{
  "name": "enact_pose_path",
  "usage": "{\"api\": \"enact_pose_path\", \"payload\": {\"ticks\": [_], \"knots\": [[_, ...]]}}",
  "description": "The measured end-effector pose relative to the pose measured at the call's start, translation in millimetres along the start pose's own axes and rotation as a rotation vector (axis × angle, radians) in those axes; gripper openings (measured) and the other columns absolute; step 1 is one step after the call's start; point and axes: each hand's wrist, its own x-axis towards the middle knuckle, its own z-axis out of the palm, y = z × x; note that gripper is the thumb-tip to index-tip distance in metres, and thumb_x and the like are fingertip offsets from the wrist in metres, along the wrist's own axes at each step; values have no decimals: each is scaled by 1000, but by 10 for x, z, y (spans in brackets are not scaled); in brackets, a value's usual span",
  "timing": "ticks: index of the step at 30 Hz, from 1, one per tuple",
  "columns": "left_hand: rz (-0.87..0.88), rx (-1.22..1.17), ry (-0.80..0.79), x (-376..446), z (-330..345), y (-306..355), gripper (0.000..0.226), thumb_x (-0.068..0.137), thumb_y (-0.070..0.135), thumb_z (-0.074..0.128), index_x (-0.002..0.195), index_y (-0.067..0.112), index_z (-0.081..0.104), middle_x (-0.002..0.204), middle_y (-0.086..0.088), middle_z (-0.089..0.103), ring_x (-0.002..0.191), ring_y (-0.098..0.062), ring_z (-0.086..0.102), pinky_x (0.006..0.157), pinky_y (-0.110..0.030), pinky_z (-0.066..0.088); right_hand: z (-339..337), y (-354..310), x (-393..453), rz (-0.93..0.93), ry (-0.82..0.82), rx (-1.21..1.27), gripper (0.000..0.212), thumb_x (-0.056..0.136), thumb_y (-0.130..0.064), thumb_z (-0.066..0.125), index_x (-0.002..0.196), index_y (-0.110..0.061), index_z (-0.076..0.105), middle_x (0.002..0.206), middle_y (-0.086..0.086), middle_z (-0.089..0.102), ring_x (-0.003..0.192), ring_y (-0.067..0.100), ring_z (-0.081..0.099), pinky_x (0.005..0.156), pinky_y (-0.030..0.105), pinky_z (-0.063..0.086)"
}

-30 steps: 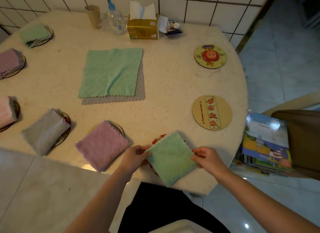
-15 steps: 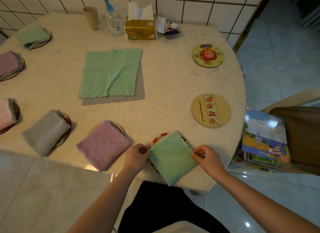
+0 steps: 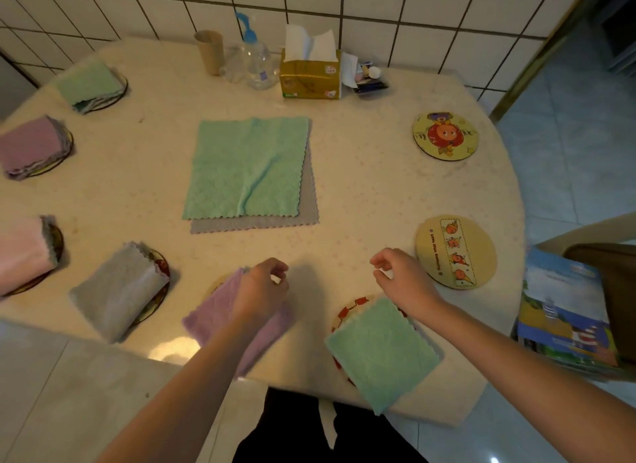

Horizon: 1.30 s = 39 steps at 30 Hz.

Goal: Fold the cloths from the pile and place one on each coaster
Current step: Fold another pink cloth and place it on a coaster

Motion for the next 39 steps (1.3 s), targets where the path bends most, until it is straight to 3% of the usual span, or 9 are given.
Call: {"api": "enact_pose_path", "payload": {"ticks": [8,12,16,21,25,29,32,35,39], "knots": [[206,258,-26,864,-667,-320,32,82,3,57,112,10,64,115,-9,62,109,-30,53,92,-36,42,407,-784,1051,-162,-73,-137,19,91,-17,54,109,-15,58,111,0,56,100,17,55,82,33,47],[373,412,-12,1277,-812,-449,35,78,3,56,111,10,64,114,-10,60,105,-34,50,87,-42,46,677,-1037,1483,-161,-92,-206,29,89,-20,57,117,-14,54,117,4,51,105,22,52,82,38,48],[440,452,-33,1601,-850,-543,36,84,17,61,120,12,61,118,-6,58,107,-32,50,86,-45,49,872,-1132,1693,-184,-145,-459,34,86,-23,59,118,-16,51,119,6,48,110,28,49,78,41,49],[425,472,-122,1715,-875,-587,60,80,46,35,127,17,57,122,-4,57,109,-31,49,90,-43,48,894,-1181,1837,-169,-98,-483,17,88,-18,51,104,-15,57,107,5,51,102,28,53,71,42,50],[424,483,-113,1775,-890,-574,58,84,35,57,138,20,43,123,-3,54,111,-30,47,90,-42,46,743,-1373,1965,-180,4,-295,16,95,-24,44,100,-16,56,105,3,53,88,28,58,67,41,49],[397,436,-4,1860,-939,-558,39,85,25,54,122,13,58,109,-10,58,100,-36,53,79,-46,50,484,-1525,2121,-161,96,-89,11,95,-21,45,100,-18,53,103,4,61,80,26,65,70,43,51],[303,434,120,1951,-1048,-550,27,78,11,64,105,8,68,105,-14,61,96,-39,54,74,-48,51,290,-1528,2183,-138,89,94,7,94,-18,46,97,-15,52,81,1,62,67,14,63,63,34,51],[206,375,242,1964,-1176,-377,31,81,8,62,111,10,68,115,-12,60,104,-39,49,80,-48,50,56,-1517,2164,-182,132,96,10,95,-17,49,97,-9,54,62,-11,47,54,2,46,51,15,32],[197,191,380,1941,-1309,60,37,86,4,57,123,6,62,127,-16,55,111,-39,49,97,-41,42,-392,-1489,2056,-289,265,129,11,94,-17,50,99,-9,56,71,-9,52,57,-1,46,53,10,33]]}}
